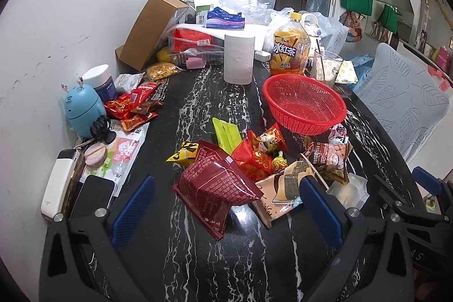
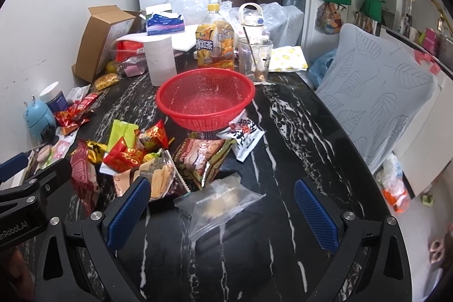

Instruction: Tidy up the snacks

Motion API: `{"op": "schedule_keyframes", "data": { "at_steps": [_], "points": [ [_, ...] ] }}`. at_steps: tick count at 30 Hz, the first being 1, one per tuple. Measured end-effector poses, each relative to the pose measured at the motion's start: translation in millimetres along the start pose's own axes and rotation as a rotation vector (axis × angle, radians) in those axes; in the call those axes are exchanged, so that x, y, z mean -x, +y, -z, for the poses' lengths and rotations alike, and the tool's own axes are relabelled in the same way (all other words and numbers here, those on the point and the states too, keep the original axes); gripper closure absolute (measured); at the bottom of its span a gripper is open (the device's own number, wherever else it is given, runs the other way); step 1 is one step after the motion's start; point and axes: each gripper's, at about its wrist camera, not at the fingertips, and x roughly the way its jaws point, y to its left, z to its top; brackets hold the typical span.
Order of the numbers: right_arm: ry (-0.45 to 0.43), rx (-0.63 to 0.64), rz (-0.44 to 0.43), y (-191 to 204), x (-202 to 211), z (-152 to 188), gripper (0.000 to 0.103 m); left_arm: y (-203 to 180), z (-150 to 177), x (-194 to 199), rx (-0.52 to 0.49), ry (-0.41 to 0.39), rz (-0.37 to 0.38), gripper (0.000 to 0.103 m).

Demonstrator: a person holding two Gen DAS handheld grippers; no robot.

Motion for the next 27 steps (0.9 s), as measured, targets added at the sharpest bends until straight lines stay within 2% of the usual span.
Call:
{"op": "schedule_keyframes", "data": {
  "at_steps": [10,19,27],
  "points": [
    [0.011,-0.011,-0.024,-0.8,1.3,3.7,0.000,2.2,3.6,1.8,0.007,0.005,-0.004,0.000],
    [0.032,-0.003,-0.051,8.0,-0.2,15.0,0.000,15.8,22.2,6.0,0.034,0.025,-0.041,0.000],
    [0.127,0.004,-0.131,26.2,-23.0,34.3,0.004,36.3,43.6,2.7,0.067,0.065,-0.071,0.000]
  ]
}}
